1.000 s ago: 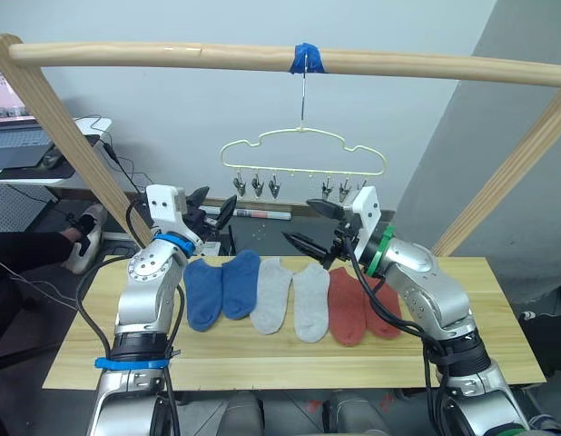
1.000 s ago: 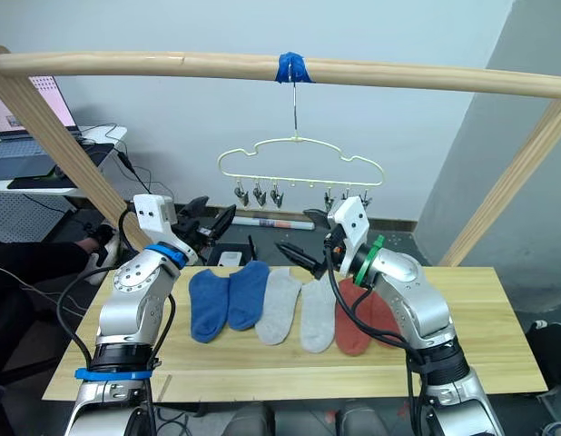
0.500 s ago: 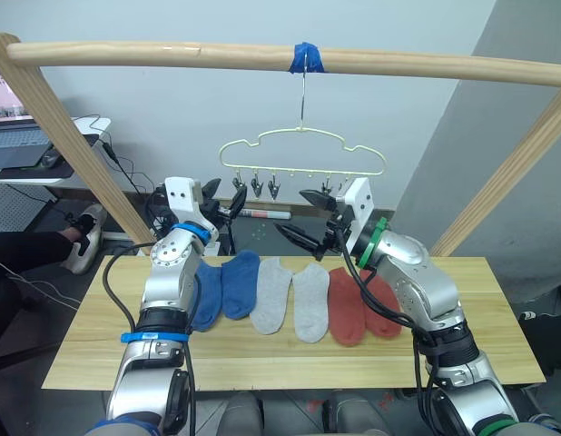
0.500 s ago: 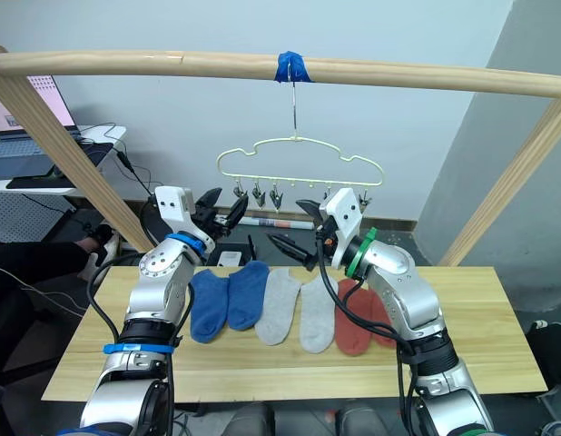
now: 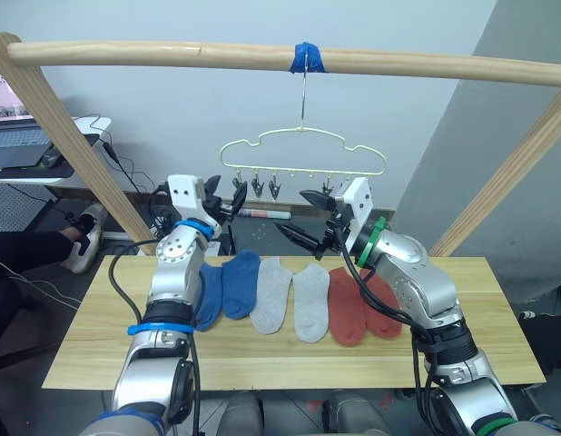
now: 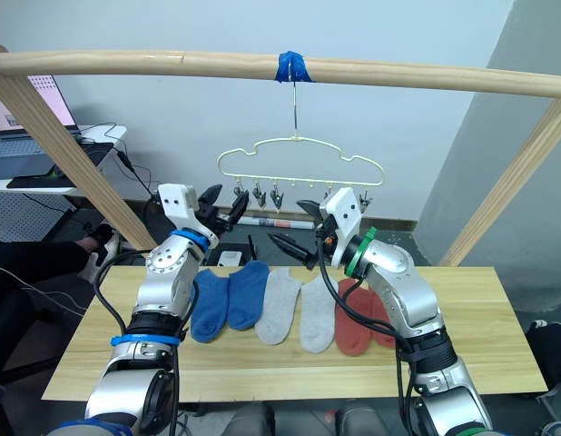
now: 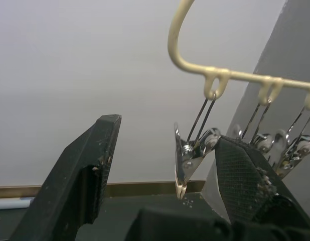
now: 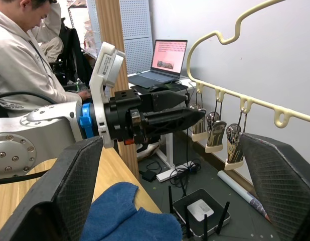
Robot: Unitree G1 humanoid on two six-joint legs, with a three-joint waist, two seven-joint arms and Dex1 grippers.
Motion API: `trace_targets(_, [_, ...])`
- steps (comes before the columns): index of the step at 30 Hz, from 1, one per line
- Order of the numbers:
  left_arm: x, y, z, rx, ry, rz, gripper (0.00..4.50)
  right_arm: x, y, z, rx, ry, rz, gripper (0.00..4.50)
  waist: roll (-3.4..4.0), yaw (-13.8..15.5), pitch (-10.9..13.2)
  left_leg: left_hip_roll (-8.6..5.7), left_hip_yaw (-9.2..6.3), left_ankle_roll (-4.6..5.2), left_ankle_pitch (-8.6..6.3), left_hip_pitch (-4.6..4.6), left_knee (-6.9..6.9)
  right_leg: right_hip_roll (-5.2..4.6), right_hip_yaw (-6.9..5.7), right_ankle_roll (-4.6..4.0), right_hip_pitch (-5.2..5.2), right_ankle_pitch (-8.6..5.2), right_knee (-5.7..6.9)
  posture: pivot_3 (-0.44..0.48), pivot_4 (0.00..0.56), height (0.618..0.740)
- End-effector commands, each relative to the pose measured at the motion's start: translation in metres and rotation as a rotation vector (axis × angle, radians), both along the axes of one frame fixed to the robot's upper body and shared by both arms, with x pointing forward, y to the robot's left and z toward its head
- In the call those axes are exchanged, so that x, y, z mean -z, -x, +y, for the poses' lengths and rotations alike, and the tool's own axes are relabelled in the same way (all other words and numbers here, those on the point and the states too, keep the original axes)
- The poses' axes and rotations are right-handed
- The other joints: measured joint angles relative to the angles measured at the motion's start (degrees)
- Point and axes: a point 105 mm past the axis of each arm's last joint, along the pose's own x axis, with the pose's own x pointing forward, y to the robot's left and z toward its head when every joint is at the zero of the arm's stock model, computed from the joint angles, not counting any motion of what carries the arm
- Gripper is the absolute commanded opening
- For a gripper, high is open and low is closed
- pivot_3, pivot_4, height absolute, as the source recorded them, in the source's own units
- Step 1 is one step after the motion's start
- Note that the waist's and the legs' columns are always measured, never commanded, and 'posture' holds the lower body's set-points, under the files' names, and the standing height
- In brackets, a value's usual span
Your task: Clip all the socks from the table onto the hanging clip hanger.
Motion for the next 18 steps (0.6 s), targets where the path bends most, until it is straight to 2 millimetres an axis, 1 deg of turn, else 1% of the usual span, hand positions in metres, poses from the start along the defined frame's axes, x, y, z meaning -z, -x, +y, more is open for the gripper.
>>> trace_targets(1, [-0.018,-0.0013,-0.0071,0.021,-0.015,-0.07,3.29,-0.0168,0.0013,-0.0004,-0.008,-0.024,-0.063,4.5,0.0,0.0,0.0,0.0,0.0,0.0,0.0,0.0,0.0,0.0,0.0,0.0,0.0,0.0,0.0,0.021,0.119,0.74])
trace_targets(18, [-0.0212,-0.0068,-0.0112,0.026,-0.003,-0.082,3.29,-0.0185,0.001,-0.0024,-0.004,-0.021,-0.066,4.5,0.0,-0.09,0.0,0.0,-0.06,0.0,0.0,-0.04,0.06,0.0,-0.06,0.0,0.0,0.0,0.01,0.011,0.115,0.74])
